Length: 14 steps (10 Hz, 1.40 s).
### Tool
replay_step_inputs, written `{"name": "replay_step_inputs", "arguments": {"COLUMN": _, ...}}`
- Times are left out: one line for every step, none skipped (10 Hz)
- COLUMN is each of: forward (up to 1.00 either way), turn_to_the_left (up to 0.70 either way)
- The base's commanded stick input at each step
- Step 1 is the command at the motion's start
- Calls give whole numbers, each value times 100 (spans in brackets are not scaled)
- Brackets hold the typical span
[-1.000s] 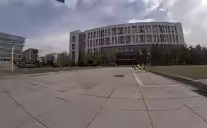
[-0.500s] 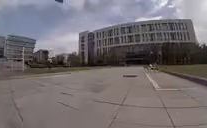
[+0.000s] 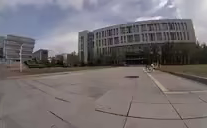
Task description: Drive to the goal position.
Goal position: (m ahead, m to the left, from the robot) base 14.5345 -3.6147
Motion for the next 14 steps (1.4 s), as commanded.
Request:
{"name": "replay_step_inputs", "arguments": {"forward": 70, "turn_to_the_left": 0}}
{"name": "replay_step_inputs", "arguments": {"forward": 70, "turn_to_the_left": 0}}
{"name": "replay_step_inputs", "arguments": {"forward": 70, "turn_to_the_left": 0}}
{"name": "replay_step_inputs", "arguments": {"forward": 70, "turn_to_the_left": 0}}
{"name": "replay_step_inputs", "arguments": {"forward": 70, "turn_to_the_left": 0}}
{"name": "replay_step_inputs", "arguments": {"forward": 70, "turn_to_the_left": 0}}
{"name": "replay_step_inputs", "arguments": {"forward": 70, "turn_to_the_left": 0}}
{"name": "replay_step_inputs", "arguments": {"forward": 70, "turn_to_the_left": 0}}
{"name": "replay_step_inputs", "arguments": {"forward": 70, "turn_to_the_left": 0}}
{"name": "replay_step_inputs", "arguments": {"forward": 70, "turn_to_the_left": 0}}
{"name": "replay_step_inputs", "arguments": {"forward": 70, "turn_to_the_left": 0}}
{"name": "replay_step_inputs", "arguments": {"forward": 70, "turn_to_the_left": 0}}
{"name": "replay_step_inputs", "arguments": {"forward": 70, "turn_to_the_left": 0}}
{"name": "replay_step_inputs", "arguments": {"forward": 70, "turn_to_the_left": 0}}
